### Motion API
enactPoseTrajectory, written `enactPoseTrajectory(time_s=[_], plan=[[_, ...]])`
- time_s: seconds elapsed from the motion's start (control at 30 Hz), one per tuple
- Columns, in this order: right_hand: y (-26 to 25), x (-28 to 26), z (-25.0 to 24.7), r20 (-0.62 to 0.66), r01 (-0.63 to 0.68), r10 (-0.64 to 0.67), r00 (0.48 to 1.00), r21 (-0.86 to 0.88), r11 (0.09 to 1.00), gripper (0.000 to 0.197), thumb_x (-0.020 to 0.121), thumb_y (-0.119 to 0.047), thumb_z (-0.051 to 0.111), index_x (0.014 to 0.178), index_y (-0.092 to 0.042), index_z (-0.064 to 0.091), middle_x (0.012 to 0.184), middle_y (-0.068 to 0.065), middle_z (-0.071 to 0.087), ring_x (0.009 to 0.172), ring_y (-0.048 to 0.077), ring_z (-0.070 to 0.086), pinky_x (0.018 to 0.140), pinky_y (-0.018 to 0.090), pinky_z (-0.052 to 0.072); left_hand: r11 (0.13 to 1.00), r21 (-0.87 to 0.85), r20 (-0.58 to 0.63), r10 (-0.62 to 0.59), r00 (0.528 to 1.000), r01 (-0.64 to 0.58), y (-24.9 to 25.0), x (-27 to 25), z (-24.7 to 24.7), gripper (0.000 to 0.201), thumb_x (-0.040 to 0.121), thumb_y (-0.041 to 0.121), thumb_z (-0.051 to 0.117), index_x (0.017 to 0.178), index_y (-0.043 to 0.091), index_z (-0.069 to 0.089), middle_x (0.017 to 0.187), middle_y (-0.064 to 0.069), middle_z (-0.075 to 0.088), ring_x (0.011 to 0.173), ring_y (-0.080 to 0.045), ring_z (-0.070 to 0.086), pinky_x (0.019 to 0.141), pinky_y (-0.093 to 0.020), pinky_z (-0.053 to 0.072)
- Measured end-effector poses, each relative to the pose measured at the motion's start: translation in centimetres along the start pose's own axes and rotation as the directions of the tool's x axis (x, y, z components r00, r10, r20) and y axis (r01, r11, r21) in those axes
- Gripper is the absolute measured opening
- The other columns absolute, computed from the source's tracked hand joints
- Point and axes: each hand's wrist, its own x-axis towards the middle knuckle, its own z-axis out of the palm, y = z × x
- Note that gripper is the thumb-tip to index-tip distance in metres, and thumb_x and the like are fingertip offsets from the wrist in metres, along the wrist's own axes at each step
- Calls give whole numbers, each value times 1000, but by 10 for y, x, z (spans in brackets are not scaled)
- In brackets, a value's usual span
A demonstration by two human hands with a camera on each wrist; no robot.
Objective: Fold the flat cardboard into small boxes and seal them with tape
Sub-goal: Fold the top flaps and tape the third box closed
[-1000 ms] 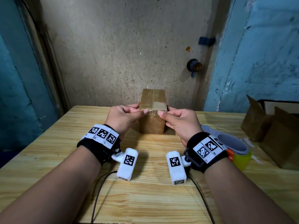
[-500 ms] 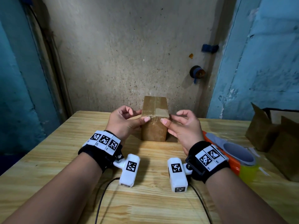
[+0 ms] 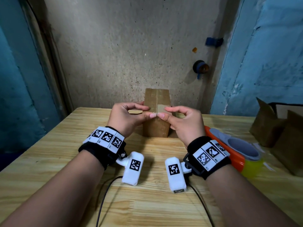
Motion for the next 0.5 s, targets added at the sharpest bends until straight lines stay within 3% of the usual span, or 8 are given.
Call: enactPoseTrajectory(time_s=[0.07,0.17,0.27,0.33,0.4,0.5], plan=[[-2,-1,-1,14,-5,5,1000,18,1000,46,58,-57,96,96,-34,84,105,-15,79,106,6,74,95,45,61,999,12,36,30,999,-30,1,-2,-2,35,57,29,95,88,17,82,118,-1,72,109,-12,71,92,-44,60],[-2,-3,-4,50,1,-3,999,49,999,34,69,-23,97,99,-25,83,107,-5,80,103,8,76,95,43,62,998,25,76,60,995,-62,4,-3,-4,33,58,25,93,88,20,81,121,-2,70,109,-10,71,93,-43,60],[-4,-6,-8,114,-3,-6,993,78,997,40,70,-5,95,102,-26,80,115,-3,78,106,10,75,98,41,61,997,39,143,59,988,-65,2,-2,-8,34,65,6,92,95,16,79,137,-4,61,103,-8,72,90,-33,60],[-7,-8,-10,114,-1,-8,993,72,997,44,66,-16,99,104,-24,80,116,-7,77,106,5,74,94,33,61,997,48,155,56,986,-64,0,-2,-8,35,68,0,90,99,14,79,141,-5,58,100,-6,73,88,-28,60],[-11,-9,-9,57,40,-41,998,10,999,49,58,-36,101,101,-22,82,107,-12,79,101,-3,72,91,23,60,996,31,128,75,989,-79,-1,-3,-5,31,68,4,91,96,11,80,134,-12,64,108,-1,69,92,-32,59],[-11,-4,-6,7,21,-22,1000,44,999,45,60,-32,100,98,-16,82,100,-6,81,96,2,75,92,34,63,997,-19,88,76,993,-75,1,-5,0,32,64,18,93,93,13,81,122,-13,71,114,-2,67,97,-39,58]])
